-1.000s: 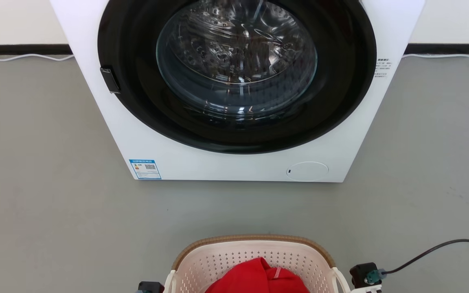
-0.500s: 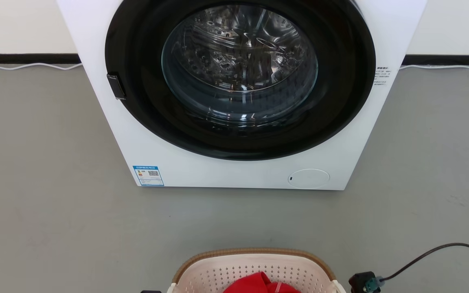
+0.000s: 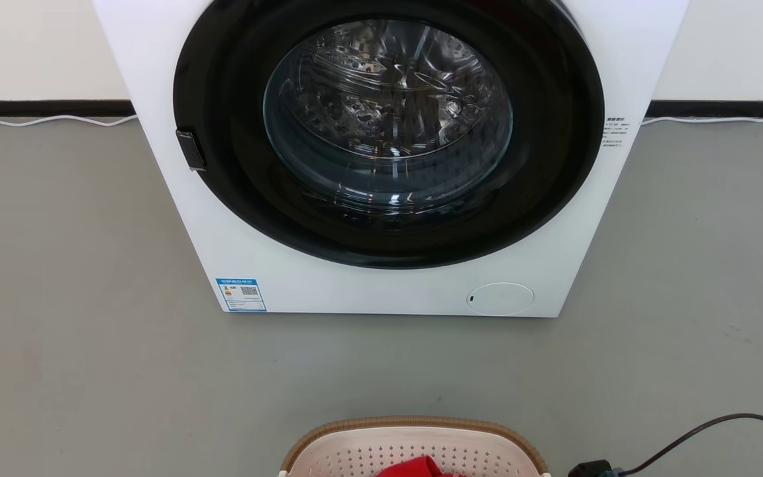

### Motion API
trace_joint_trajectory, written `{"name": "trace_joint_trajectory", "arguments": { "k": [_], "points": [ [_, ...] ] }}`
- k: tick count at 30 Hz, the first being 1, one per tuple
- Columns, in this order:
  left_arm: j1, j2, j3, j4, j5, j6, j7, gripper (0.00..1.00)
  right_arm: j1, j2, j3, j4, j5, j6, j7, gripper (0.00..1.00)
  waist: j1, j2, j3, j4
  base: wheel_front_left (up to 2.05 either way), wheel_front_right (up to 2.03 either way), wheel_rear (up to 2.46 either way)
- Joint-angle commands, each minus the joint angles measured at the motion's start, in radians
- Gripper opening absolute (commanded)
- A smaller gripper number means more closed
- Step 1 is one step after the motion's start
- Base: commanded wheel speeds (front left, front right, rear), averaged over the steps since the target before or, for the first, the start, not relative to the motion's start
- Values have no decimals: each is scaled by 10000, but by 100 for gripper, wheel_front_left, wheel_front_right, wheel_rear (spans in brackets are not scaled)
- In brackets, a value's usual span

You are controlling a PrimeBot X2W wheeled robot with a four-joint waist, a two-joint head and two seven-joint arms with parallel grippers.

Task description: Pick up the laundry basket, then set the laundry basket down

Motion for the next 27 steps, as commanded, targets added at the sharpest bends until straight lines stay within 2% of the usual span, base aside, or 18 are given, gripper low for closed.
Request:
{"name": "trace_joint_trajectory", "arguments": {
  "k": [1,27],
  "points": [
    [-283,156,147,-74,-83,24,-215,0,-40,63,258,-32,5,159,-178,0,1,-1,-5,-4,0,0,0],
    [-345,156,-374,-6,-593,64,-263,0,-199,63,677,67,451,159,-246,0,1,-1,-16,-61,0,0,0]
  ]
}}
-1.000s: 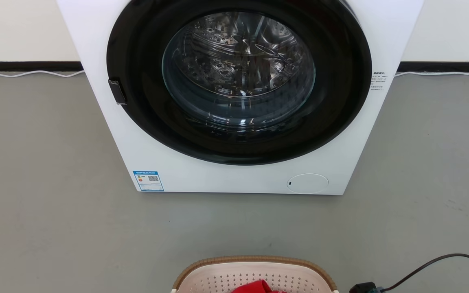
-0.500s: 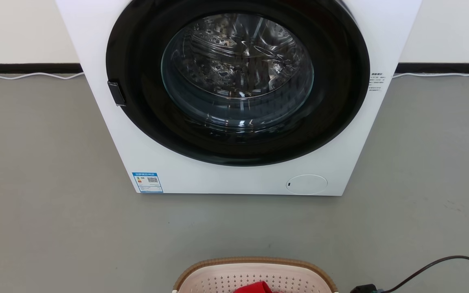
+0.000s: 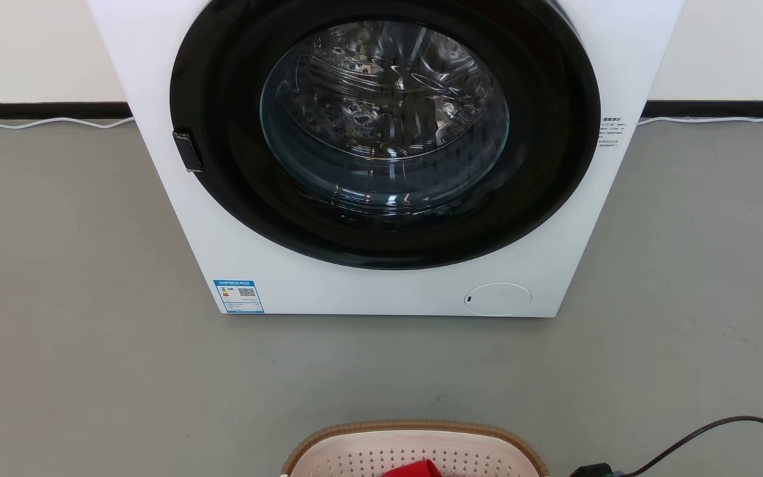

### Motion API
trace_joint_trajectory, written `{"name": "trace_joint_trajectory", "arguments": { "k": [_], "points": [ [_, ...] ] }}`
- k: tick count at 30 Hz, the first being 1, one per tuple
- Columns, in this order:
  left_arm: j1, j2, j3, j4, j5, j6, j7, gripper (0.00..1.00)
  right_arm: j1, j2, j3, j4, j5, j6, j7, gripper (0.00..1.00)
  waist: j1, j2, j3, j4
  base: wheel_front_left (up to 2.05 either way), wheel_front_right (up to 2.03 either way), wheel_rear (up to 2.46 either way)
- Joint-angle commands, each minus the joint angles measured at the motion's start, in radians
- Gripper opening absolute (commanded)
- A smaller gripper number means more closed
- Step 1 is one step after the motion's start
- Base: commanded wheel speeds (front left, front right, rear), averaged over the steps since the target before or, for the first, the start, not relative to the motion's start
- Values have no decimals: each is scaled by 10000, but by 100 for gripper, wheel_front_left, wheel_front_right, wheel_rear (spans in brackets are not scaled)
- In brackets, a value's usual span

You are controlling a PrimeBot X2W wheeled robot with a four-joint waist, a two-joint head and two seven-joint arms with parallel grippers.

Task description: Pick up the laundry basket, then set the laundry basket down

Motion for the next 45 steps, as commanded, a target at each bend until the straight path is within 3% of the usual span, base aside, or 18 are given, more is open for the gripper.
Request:
{"name": "trace_joint_trajectory", "arguments": {
  "k": [1,12,24,36,45],
  "points": [
    [-346,154,141,-68,-75,62,-198,0,-180,61,285,-104,60,159,-145,0,0,0,8,-1,0,0,0],
    [-430,154,-39,-62,-252,71,-171,0,-281,61,405,-72,189,159,-174,0,0,0,181,-4,0,0,0],
    [-1326,154,-59,-16,-449,99,-296,0,-1062,61,340,71,164,159,-427,0,0,0,1144,-17,0,0,0],
    [-3295,173,210,97,-544,100,-829,0,-3071,61,-186,194,-221,159,-1275,0,0,0,3143,139,0,0,0],
    [-5093,233,384,163,-461,69,-1141,0,-4592,61,-1855,210,-1802,159,-1500,0,0,0,5137,308,0,0,0]
  ]
}}
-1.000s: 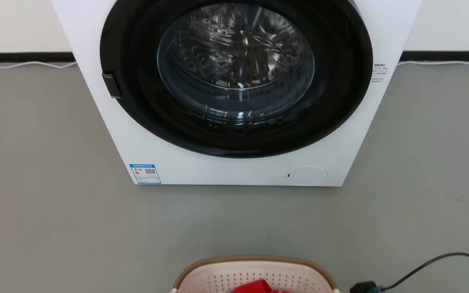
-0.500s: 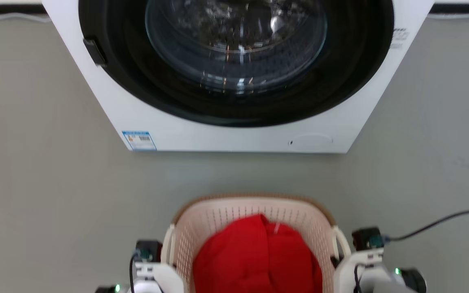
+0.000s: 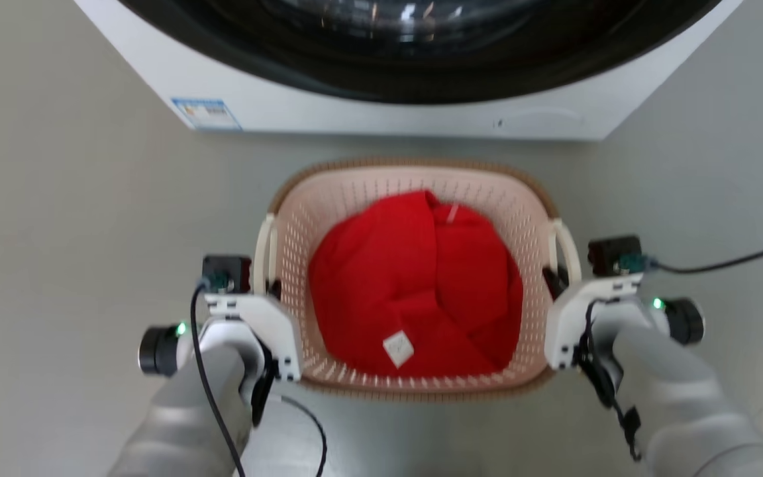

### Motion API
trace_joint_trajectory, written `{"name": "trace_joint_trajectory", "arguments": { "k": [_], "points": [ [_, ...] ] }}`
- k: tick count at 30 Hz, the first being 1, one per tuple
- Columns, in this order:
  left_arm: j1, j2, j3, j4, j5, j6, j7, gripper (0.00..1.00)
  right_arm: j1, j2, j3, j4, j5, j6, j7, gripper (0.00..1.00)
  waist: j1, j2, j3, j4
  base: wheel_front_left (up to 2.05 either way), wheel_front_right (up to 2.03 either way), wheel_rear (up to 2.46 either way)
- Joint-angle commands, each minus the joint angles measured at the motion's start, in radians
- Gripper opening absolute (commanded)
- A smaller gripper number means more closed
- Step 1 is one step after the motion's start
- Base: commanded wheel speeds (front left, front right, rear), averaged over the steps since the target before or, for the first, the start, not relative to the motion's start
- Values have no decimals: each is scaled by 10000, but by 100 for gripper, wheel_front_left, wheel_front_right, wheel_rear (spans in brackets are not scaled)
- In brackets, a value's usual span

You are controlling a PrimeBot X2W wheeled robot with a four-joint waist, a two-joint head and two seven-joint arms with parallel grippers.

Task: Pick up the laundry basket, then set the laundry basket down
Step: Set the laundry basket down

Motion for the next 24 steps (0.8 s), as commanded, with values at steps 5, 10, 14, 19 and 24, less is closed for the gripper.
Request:
{"name": "trace_joint_trajectory", "arguments": {
  "k": [5,10,14,19,24],
  "points": [
    [-1158,220,343,-26,74,-2,-257,0,-813,124,-1178,-140,-1561,152,-232,0,0,0,1624,238,0,0,0],
    [-1709,214,438,-17,139,8,-295,0,-1402,124,-2135,-139,-2612,152,-255,0,0,0,2380,361,0,0,0],
    [-2121,215,533,-74,221,24,-305,0,-1766,124,-2805,-139,-3379,152,-251,0,0,0,2901,445,0,0,0],
    [-2480,242,677,-267,431,73,-307,0,-2024,124,-3515,-139,-4218,152,-232,0,0,0,3401,519,0,0,0],
    [-2606,229,833,-415,636,94,-308,0,-2062,124,-3986,-139,-4749,152,-268,0,0,0,3684,577,0,0,0]
  ]
}}
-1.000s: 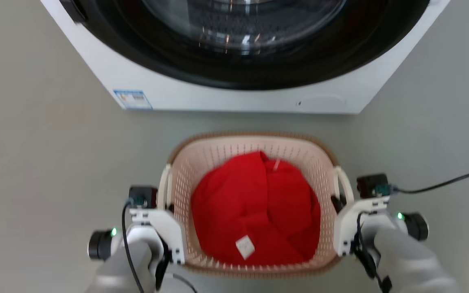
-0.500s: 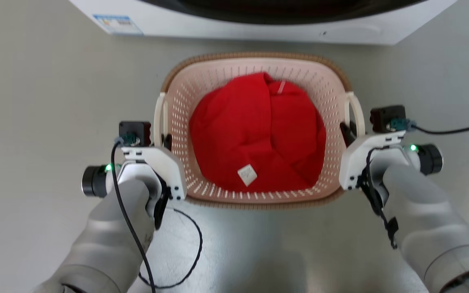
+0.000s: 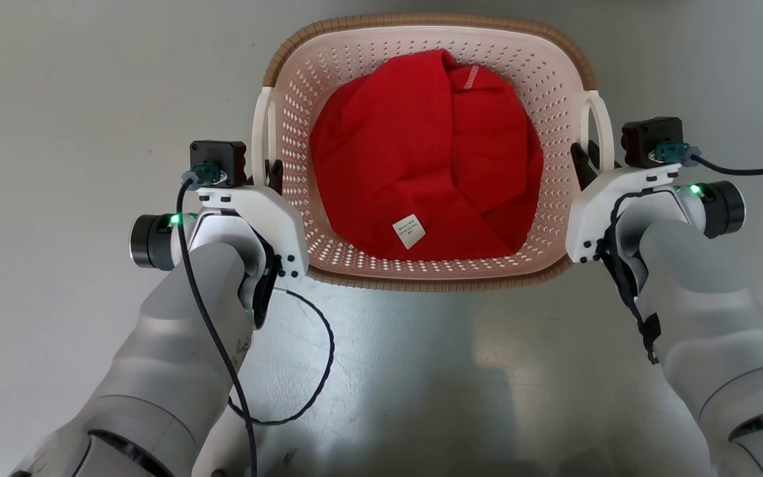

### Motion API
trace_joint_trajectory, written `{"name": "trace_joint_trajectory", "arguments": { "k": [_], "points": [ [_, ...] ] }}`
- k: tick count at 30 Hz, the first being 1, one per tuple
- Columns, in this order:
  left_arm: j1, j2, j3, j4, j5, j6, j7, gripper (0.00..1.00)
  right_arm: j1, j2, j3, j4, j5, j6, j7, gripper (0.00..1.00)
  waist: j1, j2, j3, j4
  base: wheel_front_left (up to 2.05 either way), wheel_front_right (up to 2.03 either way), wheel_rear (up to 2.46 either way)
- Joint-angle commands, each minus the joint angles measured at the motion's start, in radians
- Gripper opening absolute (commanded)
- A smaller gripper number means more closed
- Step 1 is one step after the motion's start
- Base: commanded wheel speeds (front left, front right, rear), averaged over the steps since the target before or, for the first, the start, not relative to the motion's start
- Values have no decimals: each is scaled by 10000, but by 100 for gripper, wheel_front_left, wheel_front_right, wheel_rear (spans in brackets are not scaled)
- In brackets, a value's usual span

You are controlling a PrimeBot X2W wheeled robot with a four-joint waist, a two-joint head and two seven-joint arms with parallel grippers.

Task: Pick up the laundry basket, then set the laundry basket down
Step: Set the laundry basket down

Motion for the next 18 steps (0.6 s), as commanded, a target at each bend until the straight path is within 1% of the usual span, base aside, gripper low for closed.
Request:
{"name": "trace_joint_trajectory", "arguments": {
  "k": [1,18],
  "points": [
    [-230,260,204,-176,172,62,-136,0,250,243,91,-110,-219,104,-173,0,-1,0,116,35,0,0,0],
    [-525,228,867,-460,878,53,-137,0,-117,243,-628,-244,-1160,104,-416,0,-1,0,611,132,0,0,0]
  ]
}}
